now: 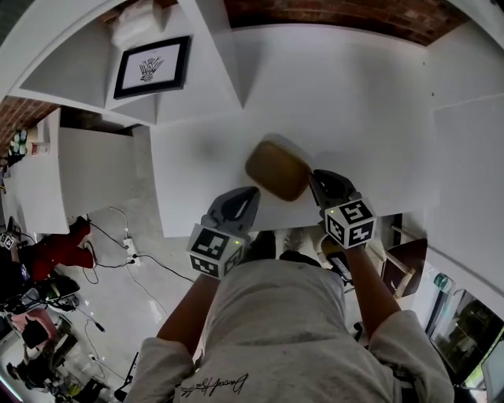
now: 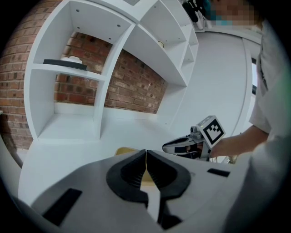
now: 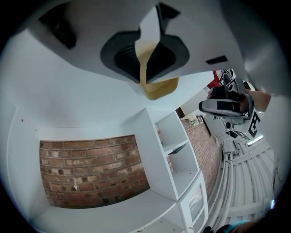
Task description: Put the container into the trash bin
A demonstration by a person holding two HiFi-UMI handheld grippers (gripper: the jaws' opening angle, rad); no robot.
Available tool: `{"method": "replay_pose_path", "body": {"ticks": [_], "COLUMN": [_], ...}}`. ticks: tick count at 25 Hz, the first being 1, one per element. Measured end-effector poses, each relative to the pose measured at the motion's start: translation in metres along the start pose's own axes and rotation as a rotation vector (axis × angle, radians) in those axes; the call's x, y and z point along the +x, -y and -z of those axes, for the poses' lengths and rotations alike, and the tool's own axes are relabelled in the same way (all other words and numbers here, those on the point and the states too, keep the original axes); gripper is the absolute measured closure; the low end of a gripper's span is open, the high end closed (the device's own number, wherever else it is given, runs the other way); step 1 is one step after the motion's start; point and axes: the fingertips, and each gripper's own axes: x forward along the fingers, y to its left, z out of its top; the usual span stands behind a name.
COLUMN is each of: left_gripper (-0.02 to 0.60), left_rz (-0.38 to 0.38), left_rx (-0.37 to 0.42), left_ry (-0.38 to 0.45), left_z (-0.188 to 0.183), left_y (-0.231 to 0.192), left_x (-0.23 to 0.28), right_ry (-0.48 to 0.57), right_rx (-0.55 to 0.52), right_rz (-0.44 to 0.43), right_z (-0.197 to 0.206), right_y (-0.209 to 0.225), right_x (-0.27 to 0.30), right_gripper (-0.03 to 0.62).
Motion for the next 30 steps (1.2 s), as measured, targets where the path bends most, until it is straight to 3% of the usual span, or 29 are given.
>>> {"method": "replay_pose_path", "body": {"ticks": [30], "left_gripper": [0.563], "left_rz": [-0.011], "left_rx": [-0.069], "left_ry": [-0.031], "left_z": [0.019], "left_y": [-0.021], "left_x": [0.004], "right_ry": [-0.143], "right_rx": [-0.040], "right_rz": [0.009], "right_z": [0.030], "right_y": [0.018], "right_x": [0.044], "right_gripper": [0.539]}}
